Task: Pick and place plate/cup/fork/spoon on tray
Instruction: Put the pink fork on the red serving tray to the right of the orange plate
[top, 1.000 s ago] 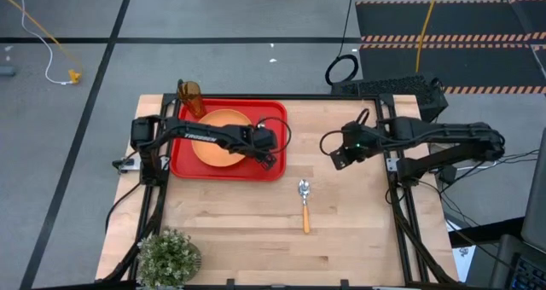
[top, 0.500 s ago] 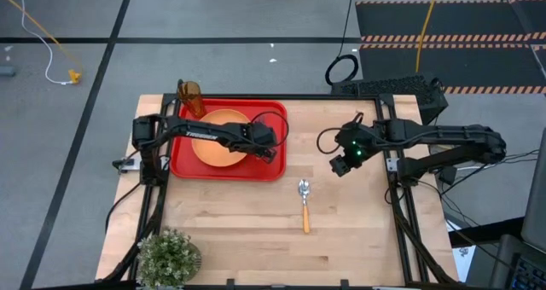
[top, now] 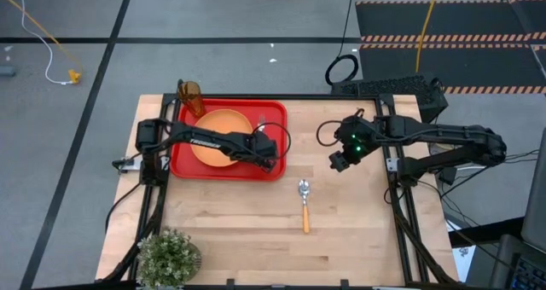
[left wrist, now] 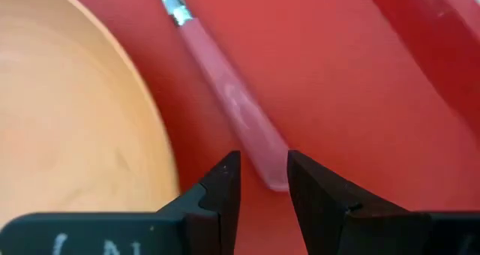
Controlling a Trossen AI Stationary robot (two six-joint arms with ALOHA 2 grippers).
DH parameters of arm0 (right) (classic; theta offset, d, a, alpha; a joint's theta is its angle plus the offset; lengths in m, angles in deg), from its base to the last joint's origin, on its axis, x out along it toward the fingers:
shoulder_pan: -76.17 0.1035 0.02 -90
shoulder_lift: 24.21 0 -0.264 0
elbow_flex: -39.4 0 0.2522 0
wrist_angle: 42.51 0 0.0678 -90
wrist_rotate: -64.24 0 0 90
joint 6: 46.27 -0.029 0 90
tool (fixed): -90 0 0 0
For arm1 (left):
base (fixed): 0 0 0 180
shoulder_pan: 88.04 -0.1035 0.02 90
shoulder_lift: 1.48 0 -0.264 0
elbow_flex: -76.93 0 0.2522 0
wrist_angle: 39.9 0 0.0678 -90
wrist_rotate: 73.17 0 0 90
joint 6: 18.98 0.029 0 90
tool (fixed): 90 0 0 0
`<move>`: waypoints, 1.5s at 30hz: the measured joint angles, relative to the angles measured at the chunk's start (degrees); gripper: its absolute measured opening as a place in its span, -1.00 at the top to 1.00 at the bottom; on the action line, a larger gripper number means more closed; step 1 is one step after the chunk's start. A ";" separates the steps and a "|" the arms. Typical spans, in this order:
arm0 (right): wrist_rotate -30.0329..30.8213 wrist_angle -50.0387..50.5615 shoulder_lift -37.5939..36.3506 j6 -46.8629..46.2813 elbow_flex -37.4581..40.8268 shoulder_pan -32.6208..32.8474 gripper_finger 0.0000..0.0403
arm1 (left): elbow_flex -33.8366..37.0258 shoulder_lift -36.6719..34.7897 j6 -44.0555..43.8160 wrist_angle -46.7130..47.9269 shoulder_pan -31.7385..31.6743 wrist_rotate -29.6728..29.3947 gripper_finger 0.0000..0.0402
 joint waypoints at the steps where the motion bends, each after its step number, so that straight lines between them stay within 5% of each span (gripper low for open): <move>1: -0.13 -0.17 0.00 0.12 0.00 -0.13 0.59 | 0.00 0.00 -0.26 0.01 0.26 -0.01 0.44; 45: -1.72 -0.73 0.02 1.25 -0.07 -0.87 0.59 | 1.05 2.81 -17.26 -3.27 1.95 0.42 0.44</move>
